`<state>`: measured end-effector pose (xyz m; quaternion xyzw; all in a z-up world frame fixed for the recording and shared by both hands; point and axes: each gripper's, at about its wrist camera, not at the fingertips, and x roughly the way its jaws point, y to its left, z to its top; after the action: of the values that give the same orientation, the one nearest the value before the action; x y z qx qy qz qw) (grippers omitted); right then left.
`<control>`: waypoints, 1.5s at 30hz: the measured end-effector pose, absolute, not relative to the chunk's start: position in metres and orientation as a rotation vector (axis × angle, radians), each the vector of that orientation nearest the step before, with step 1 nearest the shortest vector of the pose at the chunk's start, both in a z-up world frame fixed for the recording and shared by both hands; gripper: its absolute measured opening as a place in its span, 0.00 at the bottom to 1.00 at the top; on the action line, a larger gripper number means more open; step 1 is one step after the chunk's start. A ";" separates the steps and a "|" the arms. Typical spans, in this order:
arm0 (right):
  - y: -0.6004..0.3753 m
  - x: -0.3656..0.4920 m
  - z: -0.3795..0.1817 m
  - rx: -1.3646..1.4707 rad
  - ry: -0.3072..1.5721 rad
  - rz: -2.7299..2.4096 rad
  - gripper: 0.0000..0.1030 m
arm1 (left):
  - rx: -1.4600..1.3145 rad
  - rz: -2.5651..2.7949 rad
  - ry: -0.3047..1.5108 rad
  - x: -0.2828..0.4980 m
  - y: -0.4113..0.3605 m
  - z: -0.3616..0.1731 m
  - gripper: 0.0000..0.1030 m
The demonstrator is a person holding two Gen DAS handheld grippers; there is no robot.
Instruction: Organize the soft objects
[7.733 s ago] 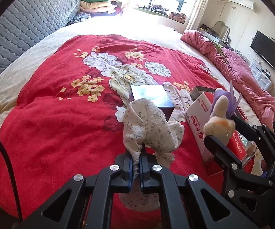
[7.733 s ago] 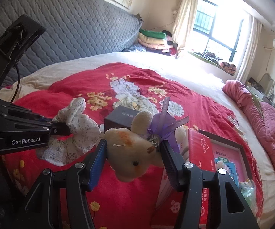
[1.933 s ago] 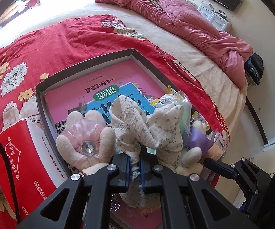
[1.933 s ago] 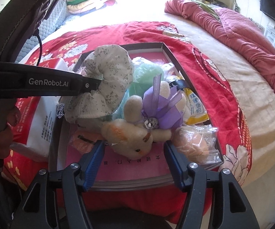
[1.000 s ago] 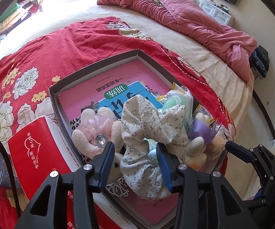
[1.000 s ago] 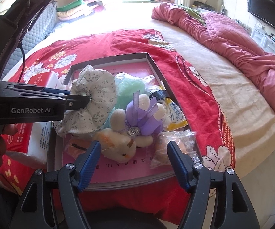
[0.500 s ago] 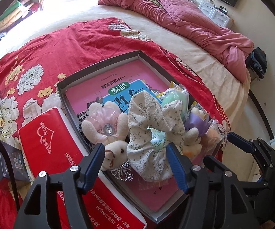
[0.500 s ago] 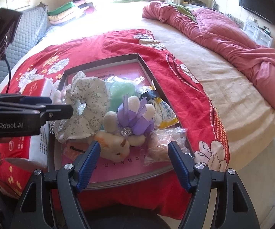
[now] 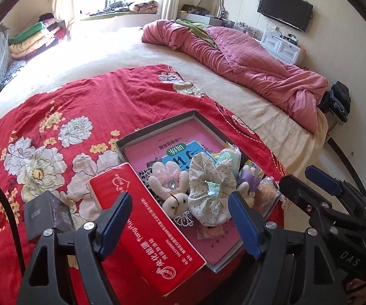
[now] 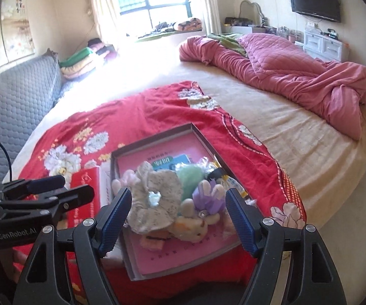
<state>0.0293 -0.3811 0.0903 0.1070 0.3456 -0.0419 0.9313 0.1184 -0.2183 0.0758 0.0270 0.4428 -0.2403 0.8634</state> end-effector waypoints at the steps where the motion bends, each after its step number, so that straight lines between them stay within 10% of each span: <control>1: -0.375 0.026 0.098 0.236 0.682 -0.083 0.75 | 0.060 -0.494 0.917 0.116 -0.213 0.081 0.77; 45: -0.283 -0.077 0.063 0.138 0.827 -0.276 0.76 | 0.033 -0.374 0.939 0.009 -0.120 0.049 0.79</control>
<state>-0.0768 -0.2832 0.0629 0.0668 0.4004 -0.1338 0.9041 0.0095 -0.1202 0.0495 0.0157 0.4498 -0.1792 0.8748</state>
